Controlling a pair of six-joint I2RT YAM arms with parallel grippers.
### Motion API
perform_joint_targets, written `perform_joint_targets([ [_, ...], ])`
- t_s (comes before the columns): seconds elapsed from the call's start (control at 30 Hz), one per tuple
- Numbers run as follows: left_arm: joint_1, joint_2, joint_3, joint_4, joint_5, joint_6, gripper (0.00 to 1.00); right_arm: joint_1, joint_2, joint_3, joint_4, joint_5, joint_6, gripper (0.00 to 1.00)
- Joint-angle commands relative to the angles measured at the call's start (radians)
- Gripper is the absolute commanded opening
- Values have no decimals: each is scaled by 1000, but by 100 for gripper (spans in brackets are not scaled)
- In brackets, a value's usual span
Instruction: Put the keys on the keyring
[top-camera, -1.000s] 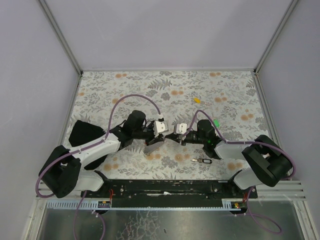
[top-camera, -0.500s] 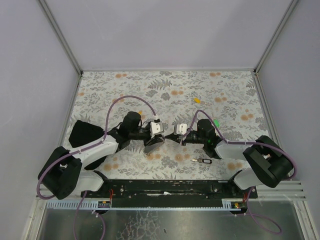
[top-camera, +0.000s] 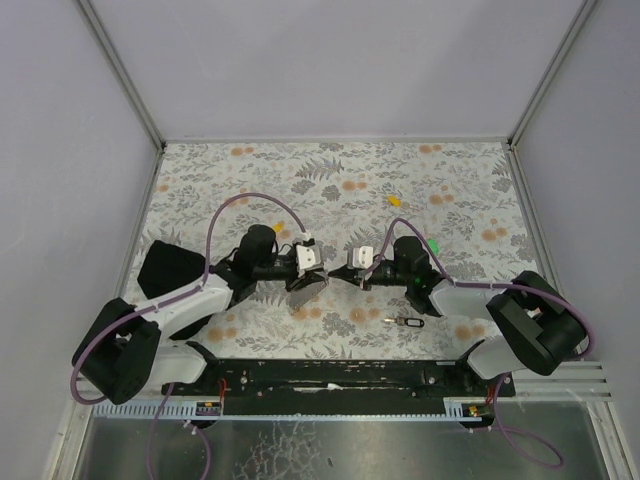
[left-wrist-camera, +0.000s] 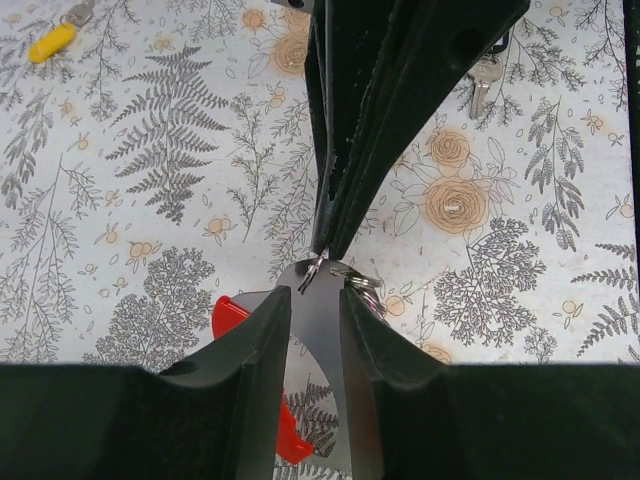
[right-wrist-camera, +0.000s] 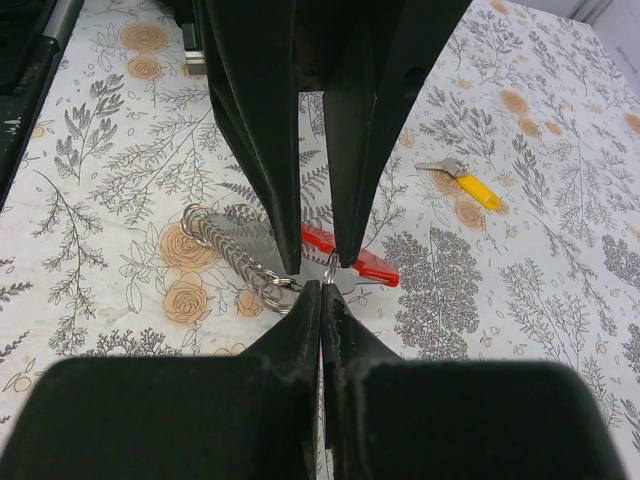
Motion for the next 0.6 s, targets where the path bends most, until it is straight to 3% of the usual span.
perform_joint_targets([
  [0.0, 13, -32, -23, 100, -21, 16, 25, -6, -24, 48, 1, -35, -20, 0],
  [0.57, 16, -21, -19, 109, 47, 56, 22, -7, -29, 58, -21, -57, -27, 0],
])
